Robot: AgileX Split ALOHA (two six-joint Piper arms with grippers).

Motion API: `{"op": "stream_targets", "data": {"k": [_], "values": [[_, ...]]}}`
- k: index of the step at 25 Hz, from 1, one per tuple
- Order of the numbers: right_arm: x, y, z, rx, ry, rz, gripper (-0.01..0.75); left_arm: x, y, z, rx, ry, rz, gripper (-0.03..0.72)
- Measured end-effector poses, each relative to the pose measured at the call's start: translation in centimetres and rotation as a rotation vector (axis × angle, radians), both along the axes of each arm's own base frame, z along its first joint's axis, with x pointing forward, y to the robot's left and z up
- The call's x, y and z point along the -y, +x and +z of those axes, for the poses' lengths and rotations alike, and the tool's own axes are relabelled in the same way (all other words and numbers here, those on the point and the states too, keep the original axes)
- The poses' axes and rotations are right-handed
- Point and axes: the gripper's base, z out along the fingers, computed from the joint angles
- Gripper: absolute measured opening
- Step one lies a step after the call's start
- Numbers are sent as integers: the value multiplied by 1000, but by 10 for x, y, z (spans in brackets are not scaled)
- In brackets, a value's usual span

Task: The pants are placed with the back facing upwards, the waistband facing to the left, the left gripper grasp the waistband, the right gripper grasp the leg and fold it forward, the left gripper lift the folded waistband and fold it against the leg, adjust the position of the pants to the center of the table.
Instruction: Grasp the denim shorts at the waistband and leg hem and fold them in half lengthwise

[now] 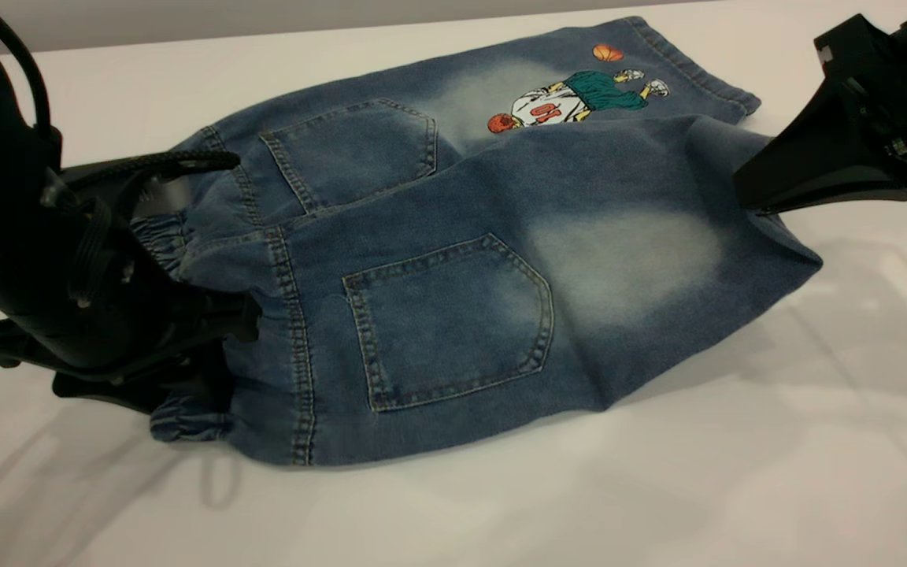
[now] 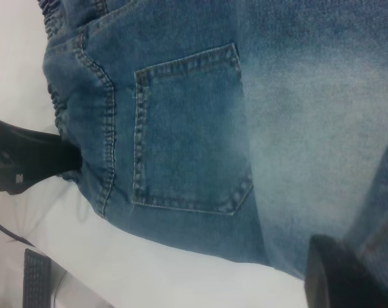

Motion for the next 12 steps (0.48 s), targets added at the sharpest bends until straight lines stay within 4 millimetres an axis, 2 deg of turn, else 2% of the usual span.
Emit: {"op": "stream_targets", "data": {"k": [5, 9, 12], "values": [[0, 0, 0, 0, 0, 0, 14, 0, 4, 2, 39, -4, 1, 128], [-1, -1, 1, -2, 11, 7, 14, 1, 4, 4, 41, -6, 1, 120], [-3, -2, 2, -7, 35, 21, 14, 3, 7, 14, 45, -20, -14, 120]]}}
